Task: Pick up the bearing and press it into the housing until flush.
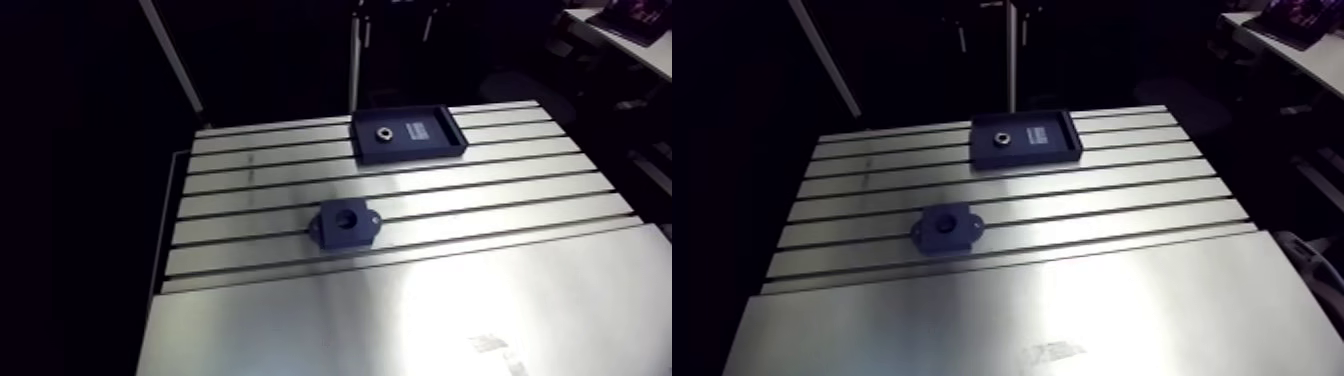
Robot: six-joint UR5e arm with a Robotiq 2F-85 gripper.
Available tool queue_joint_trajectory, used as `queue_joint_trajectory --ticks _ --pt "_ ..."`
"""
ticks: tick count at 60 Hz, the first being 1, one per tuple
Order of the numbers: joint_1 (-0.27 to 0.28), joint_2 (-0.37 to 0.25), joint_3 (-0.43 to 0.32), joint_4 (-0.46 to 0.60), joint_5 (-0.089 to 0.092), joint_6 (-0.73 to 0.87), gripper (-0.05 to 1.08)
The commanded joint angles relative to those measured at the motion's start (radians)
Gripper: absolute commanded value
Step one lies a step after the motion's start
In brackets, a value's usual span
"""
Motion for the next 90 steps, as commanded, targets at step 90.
queue_joint_trajectory --ticks 90 --pt "-0.013 0.071 0.097 -0.077 -0.006 0.022 0.33"
